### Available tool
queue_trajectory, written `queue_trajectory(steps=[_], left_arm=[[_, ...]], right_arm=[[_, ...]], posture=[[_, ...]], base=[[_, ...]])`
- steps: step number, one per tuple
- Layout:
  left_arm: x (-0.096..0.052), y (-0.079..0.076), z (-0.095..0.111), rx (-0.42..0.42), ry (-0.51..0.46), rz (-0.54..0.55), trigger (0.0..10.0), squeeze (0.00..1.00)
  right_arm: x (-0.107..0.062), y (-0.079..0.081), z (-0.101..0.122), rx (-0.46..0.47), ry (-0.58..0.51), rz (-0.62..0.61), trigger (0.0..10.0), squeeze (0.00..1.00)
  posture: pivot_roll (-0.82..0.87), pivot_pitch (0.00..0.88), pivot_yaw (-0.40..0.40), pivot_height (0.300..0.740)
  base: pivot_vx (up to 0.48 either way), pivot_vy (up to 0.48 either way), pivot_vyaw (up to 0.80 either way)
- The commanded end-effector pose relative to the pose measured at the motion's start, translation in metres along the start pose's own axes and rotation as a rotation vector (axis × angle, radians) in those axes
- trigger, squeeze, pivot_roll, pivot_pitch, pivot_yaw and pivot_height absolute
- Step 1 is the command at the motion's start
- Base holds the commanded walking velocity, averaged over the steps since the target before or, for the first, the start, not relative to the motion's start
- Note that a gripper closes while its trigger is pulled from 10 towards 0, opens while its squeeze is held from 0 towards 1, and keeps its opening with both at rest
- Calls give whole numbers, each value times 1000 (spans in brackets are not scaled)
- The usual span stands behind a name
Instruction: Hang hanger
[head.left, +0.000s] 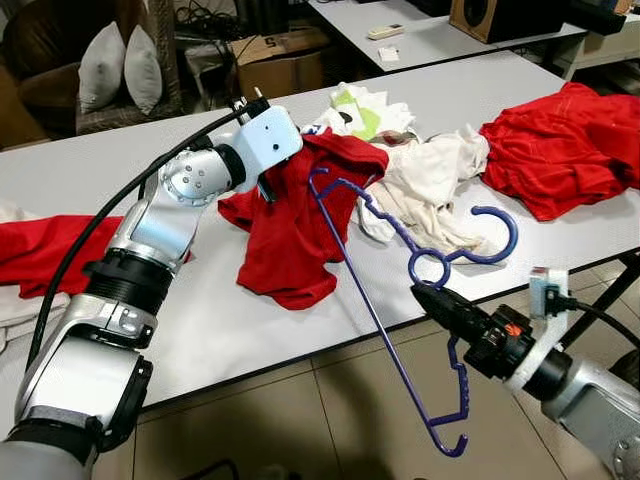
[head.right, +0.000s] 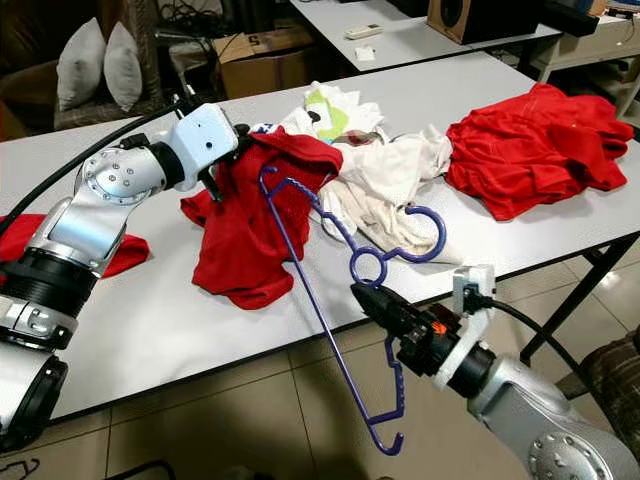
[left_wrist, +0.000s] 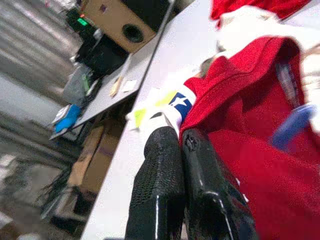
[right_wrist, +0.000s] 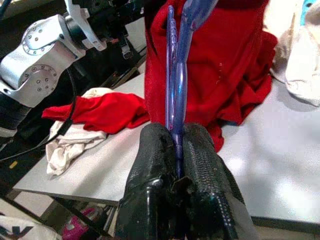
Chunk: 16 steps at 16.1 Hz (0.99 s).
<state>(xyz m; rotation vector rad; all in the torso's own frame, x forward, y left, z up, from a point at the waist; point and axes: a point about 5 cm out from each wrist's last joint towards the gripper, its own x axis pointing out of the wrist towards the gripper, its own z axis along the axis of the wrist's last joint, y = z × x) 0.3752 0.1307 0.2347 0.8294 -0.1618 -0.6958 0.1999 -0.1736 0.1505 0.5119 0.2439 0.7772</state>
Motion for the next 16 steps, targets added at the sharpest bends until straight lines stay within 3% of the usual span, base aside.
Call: queue_trajectory(steps=[1, 5, 9, 11, 12, 14, 16], left_arm=[[-1, -2, 7, 8, -42, -32, 0, 0], [-1, -23, 19, -6, -138, -175, 0, 0], [-1, -7, 18, 6, -107, -60, 0, 0], [-4, -9, 23, -15, -153, -110, 0, 0], [-11, -27, 29, -38, -214, -281, 0, 0], [-16, -46, 20, -43, -155, -422, 0, 0], [-16, -47, 3, -3, -50, -381, 0, 0]], right_arm=[[3, 0, -1, 8, 9, 8, 10000, 0], [10, -12, -1, 26, 32, -13, 10000, 0], [11, -12, -3, 31, 40, -2, 10000, 0], [10, -15, -4, 28, 35, -27, 10000, 0], [13, -21, 0, 27, -4, -73, 10000, 0], [13, -32, 9, 19, -85, -175, 10000, 0], [7, -37, 23, 42, -227, -236, 10000, 0]], posture=[[-111, 0, 89, 740], [-105, 0, 79, 740], [-102, 0, 72, 740], [-102, 0, 73, 740], [-107, 0, 79, 740], [-109, 0, 81, 740], [-110, 0, 82, 740]], base=[[0, 0, 0], [0, 0, 0], [0, 0, 0], [0, 0, 0], [0, 0, 0], [0, 0, 0], [0, 0, 0]])
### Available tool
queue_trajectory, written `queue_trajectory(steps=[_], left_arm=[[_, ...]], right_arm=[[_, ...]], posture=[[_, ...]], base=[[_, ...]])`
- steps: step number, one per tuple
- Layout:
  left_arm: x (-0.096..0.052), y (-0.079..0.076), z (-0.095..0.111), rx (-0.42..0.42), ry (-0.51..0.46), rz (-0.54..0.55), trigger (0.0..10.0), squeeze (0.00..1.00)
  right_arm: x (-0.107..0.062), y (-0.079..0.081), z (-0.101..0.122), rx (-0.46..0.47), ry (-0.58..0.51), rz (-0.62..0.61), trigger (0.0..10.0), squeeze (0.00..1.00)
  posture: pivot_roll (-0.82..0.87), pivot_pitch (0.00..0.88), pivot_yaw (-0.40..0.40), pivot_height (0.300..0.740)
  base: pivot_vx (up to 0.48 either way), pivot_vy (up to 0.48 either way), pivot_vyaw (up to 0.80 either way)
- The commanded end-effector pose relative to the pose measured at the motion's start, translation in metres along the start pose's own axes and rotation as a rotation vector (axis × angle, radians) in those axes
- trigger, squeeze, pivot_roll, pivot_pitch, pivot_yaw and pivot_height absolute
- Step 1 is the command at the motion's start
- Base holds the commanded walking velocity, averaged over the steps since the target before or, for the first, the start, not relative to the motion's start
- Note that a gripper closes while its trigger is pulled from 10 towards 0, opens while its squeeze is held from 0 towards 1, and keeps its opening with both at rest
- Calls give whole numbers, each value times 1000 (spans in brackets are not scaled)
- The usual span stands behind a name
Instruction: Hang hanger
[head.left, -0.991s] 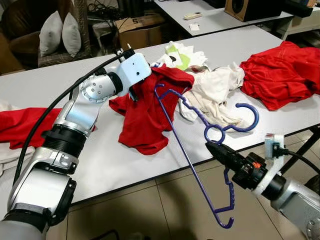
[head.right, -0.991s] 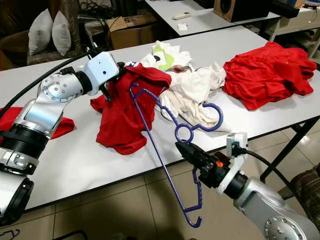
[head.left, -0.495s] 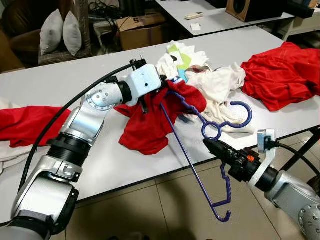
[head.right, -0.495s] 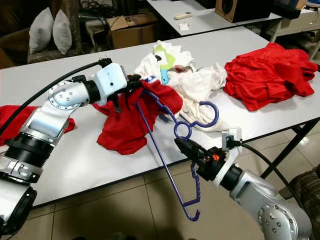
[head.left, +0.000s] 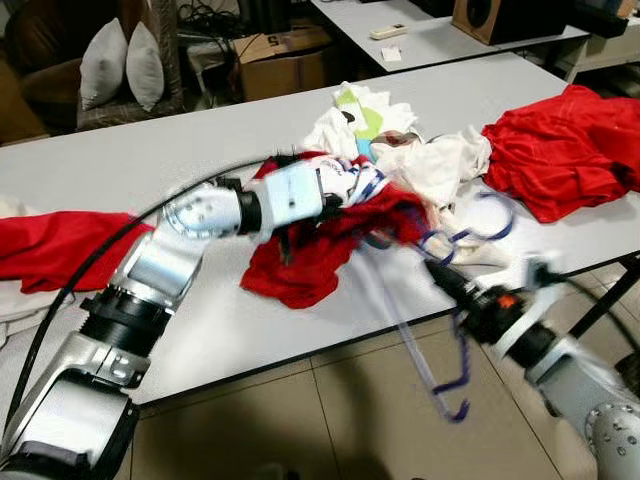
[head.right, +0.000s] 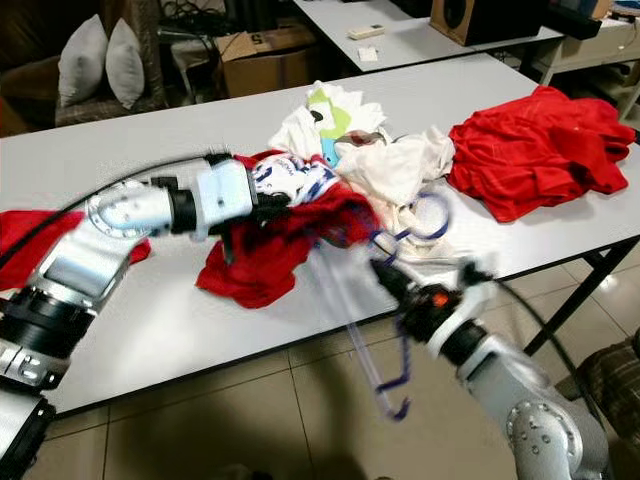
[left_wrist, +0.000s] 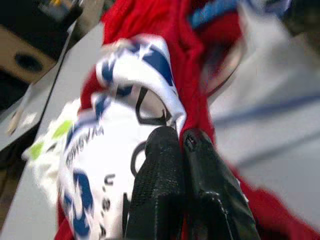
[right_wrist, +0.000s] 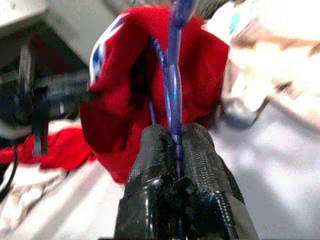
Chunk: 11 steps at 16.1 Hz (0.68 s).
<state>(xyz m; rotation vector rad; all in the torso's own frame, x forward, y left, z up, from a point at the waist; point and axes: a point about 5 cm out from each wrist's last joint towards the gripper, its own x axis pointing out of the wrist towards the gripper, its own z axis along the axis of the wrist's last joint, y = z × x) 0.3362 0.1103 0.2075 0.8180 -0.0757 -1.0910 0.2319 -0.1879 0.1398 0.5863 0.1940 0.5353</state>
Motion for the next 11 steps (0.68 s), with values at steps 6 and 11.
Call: queue_trajectory(steps=[6, 11], left_arm=[[-11, 11, -19, -5, 148, 65, 0, 0], [-7, 53, 14, -24, -15, 395, 0, 0]], right_arm=[[0, -20, 19, 159, -193, -185, 10000, 0], [17, 12, -25, -4, 176, -23, 10000, 0]], posture=[[-116, 0, 85, 740], [-108, 0, 73, 740]], base=[[0, 0, 0], [0, 0, 0]])
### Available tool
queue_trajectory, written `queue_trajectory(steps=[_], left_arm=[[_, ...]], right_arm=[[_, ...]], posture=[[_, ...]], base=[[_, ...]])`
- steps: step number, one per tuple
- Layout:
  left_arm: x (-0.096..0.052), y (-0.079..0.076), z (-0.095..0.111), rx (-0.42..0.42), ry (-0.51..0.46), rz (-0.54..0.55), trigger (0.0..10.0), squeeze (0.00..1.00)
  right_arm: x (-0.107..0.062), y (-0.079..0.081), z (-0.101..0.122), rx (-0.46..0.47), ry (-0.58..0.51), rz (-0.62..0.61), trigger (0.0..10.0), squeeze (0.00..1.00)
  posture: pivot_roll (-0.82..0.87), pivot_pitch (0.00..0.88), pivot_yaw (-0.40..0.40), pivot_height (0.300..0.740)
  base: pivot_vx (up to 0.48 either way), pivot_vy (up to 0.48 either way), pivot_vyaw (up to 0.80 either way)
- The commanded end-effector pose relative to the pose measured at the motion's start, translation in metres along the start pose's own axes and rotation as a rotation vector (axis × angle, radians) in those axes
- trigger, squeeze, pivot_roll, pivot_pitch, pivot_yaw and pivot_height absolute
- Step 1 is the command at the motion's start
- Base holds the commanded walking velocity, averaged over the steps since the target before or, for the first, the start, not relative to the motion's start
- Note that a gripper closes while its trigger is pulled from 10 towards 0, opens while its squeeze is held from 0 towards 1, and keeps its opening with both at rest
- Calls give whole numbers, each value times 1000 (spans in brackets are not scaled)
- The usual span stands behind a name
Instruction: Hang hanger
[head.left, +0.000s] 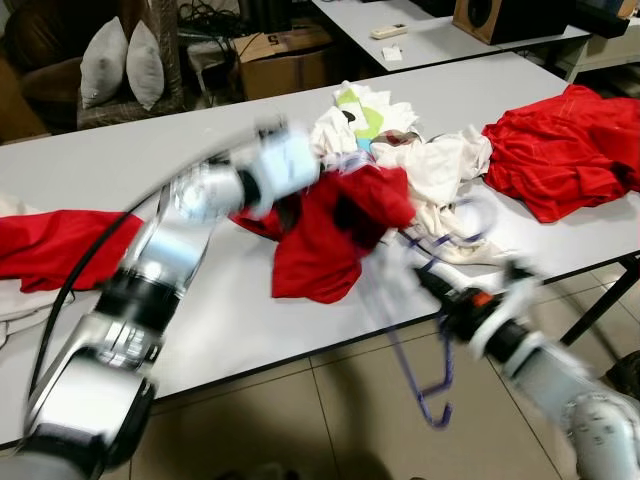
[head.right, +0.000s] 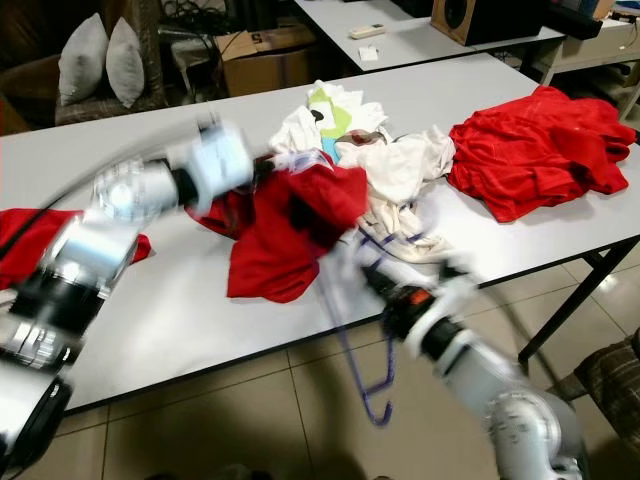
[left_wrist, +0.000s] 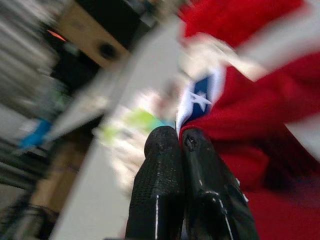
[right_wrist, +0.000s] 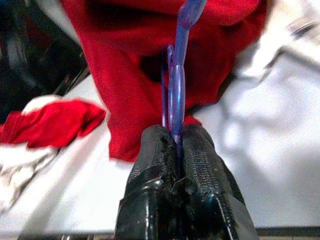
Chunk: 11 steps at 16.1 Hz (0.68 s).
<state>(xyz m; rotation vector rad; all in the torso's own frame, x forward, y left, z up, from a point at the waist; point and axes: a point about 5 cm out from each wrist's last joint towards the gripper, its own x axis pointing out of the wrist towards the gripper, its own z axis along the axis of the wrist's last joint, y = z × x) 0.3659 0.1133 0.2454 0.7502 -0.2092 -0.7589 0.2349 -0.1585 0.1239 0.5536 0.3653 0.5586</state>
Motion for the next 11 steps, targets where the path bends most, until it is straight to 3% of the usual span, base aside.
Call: queue_trajectory(steps=[1, 2, 3, 4, 7, 8, 9, 11], left_arm=[[-4, 21, 7, -20, -21, 108, 0, 0], [-4, 26, 8, -28, -20, 121, 0, 0], [-5, 24, 6, -36, -7, 61, 8902, 0], [-7, 17, 0, -13, 23, -16, 10000, 0], [-9, 1, -22, -55, 121, -98, 10000, 0], [-10, -4, -28, -71, 155, -111, 10000, 204], [-11, -9, -33, -106, 174, -125, 10000, 1000], [-13, -6, -36, -124, 190, -77, 10000, 1000]], right_arm=[[1, 8, -2, -39, 28, 39, 10000, 0], [1, 11, -1, -46, 31, 58, 10000, 0], [2, 14, 1, -52, 24, 78, 10000, 0], [1, 11, 5, -59, 10, 65, 10000, 0], [1, 14, 8, -51, -23, 85, 10000, 0], [2, 16, 9, -46, -33, 95, 10000, 0], [0, 18, 9, -33, -51, 99, 10000, 0], [-5, 17, 11, -11, -82, 86, 10000, 0]], posture=[[-107, 0, 73, 740], [-108, 0, 74, 740], [-109, 0, 76, 740], [-111, 0, 79, 740], [-105, 0, 77, 740], [-105, 0, 77, 740], [-103, 0, 75, 740], [-103, 0, 75, 740]], base=[[0, 0, 0], [0, 0, 0], [0, 0, 0], [0, 0, 0], [0, 0, 0], [0, 0, 0], [0, 0, 0], [0, 0, 0]])
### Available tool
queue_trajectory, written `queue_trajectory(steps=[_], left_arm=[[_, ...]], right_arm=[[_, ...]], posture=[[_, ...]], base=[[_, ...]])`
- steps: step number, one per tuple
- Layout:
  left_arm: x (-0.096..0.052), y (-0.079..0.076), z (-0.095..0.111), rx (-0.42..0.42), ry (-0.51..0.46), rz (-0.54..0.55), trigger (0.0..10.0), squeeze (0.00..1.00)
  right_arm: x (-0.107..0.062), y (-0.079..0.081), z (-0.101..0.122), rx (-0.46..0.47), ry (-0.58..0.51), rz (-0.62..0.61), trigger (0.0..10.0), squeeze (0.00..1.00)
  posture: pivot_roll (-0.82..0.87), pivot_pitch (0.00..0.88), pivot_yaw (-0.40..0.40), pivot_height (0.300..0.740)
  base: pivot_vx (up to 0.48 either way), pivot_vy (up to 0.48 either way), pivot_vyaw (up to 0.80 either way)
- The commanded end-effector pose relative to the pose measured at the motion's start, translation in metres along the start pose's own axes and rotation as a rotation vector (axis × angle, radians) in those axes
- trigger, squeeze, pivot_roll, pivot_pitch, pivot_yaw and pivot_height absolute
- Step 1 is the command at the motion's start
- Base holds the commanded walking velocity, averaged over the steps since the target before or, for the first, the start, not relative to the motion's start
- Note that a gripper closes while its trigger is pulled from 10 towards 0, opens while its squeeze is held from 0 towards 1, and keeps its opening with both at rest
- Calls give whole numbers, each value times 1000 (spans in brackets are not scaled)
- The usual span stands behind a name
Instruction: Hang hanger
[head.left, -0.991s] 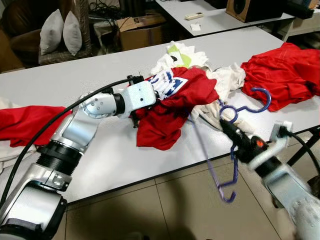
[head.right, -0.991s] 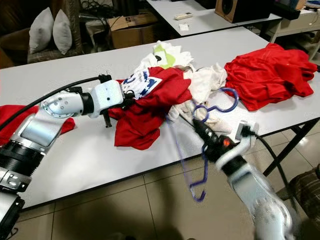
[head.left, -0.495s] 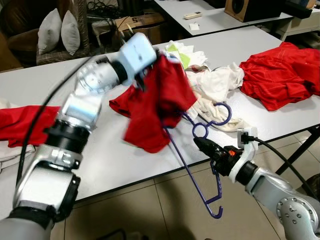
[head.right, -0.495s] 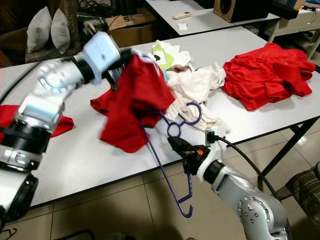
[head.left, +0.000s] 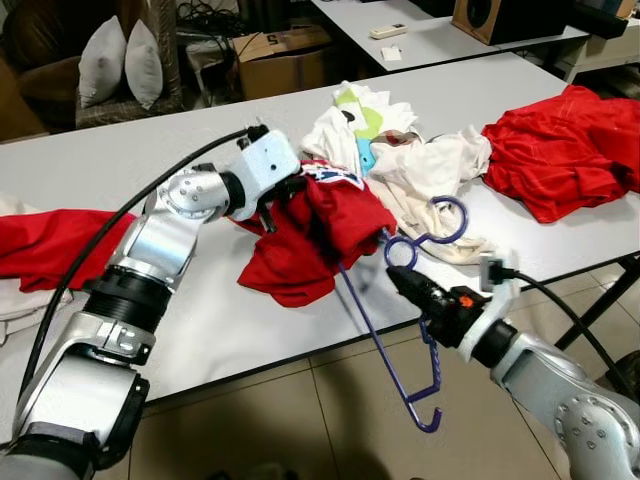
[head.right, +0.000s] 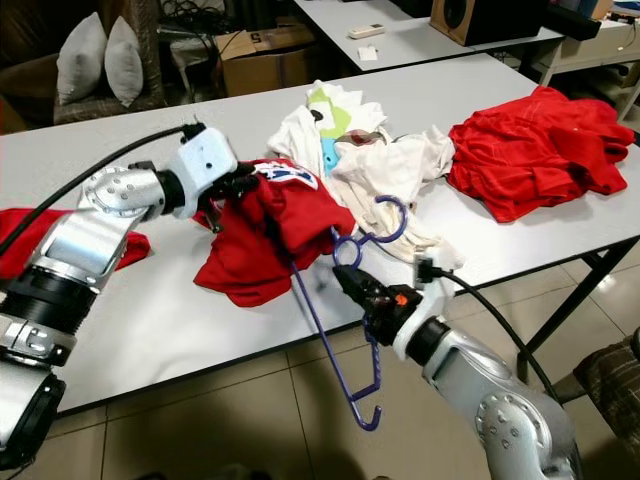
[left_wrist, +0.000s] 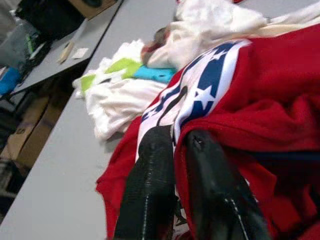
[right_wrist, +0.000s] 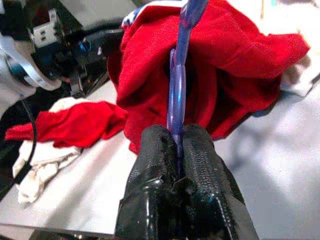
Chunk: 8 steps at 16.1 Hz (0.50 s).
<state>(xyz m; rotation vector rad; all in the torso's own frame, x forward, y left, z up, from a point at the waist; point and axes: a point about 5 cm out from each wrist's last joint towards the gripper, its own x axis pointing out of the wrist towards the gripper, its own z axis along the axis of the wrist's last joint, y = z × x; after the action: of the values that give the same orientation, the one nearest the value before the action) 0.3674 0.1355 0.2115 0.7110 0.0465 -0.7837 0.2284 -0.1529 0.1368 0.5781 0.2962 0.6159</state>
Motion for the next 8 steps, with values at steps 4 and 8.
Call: queue_trajectory(steps=[4, 8], left_arm=[[-9, 8, 2, 5, -30, 16, 10000, 1000], [-10, -14, -8, 28, -23, -151, 10000, 1000]], right_arm=[[-29, 0, 12, 75, -140, -32, 10000, 0], [-36, -9, 22, 119, -209, -78, 10000, 0]], posture=[[-116, 0, 87, 740], [-131, 0, 93, 740]], base=[[0, 0, 0], [0, 0, 0]])
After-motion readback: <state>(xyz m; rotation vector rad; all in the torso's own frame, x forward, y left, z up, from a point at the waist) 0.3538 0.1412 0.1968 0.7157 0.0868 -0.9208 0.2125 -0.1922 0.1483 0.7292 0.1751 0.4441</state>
